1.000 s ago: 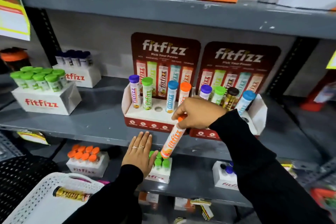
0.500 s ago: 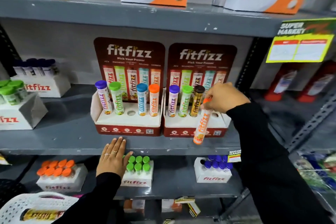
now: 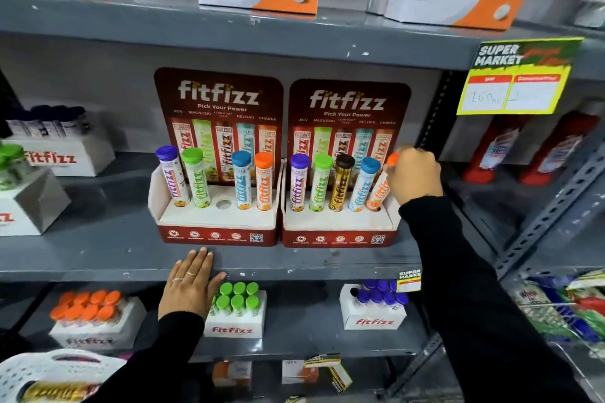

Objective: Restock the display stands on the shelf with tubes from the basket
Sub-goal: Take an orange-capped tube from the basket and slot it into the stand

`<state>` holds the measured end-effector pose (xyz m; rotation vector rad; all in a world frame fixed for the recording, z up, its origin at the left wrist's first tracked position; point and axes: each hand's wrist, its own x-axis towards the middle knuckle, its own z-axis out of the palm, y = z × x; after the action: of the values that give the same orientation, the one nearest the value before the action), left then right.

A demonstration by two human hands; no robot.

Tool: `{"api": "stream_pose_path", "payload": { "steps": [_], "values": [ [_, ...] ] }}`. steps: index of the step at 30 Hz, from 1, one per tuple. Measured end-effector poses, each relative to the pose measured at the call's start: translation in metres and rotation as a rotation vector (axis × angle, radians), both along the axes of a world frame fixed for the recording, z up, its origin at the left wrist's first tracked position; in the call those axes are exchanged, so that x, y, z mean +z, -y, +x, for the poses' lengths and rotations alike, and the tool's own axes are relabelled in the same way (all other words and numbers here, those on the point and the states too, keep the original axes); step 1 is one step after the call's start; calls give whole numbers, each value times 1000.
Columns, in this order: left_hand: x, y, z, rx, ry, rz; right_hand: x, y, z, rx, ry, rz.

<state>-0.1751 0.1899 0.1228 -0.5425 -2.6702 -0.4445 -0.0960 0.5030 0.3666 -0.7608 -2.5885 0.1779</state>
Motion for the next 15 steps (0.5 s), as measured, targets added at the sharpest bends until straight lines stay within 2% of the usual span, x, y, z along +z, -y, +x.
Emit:
{"api": "stream_pose_path", "payload": {
  "steps": [5,15],
  "values": [
    [2,-1,2,3,22,-10,-1,-5,-1,-13,98,-24],
    [10,-1,4,0,91,-23,-16,-26,-29,-15,91,-142]
  ]
}}
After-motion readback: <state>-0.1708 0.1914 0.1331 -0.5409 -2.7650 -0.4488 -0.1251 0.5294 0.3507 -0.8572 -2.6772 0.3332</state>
